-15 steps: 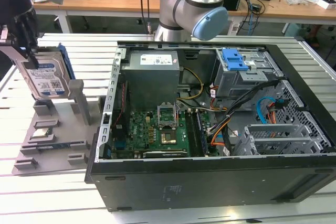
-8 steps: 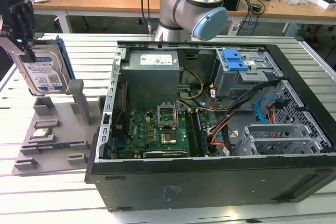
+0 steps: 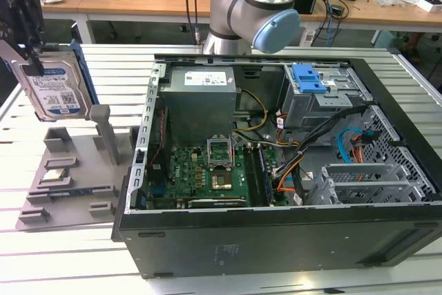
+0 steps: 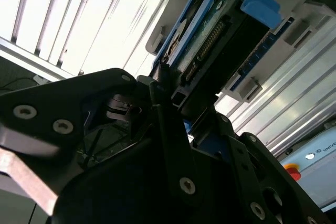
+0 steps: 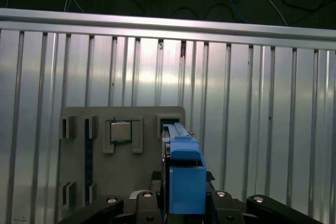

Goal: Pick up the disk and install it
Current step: 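Pick up the disk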

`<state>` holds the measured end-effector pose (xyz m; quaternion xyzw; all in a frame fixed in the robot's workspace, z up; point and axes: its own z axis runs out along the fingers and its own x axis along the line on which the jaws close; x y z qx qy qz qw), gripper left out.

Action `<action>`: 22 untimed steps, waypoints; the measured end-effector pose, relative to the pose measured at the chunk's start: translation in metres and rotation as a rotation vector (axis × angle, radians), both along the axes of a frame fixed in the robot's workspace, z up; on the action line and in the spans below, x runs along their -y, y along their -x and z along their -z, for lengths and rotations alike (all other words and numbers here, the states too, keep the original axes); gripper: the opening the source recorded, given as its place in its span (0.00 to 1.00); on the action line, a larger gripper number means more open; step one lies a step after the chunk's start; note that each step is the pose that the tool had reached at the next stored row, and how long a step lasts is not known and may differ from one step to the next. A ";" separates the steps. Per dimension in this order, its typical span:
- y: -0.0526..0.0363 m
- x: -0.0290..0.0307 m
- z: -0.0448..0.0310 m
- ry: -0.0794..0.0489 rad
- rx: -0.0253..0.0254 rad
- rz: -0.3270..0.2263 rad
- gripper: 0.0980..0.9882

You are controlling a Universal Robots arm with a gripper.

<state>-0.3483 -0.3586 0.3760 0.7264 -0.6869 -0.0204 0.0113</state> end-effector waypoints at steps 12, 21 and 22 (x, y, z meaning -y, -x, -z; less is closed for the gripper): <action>-0.0005 -0.0008 -0.0268 0.000 0.0000 0.000 0.30; -0.0008 -0.0013 -0.0449 0.000 -0.0002 0.000 0.30; -0.0009 -0.0014 -0.0470 0.000 -0.0003 0.000 0.30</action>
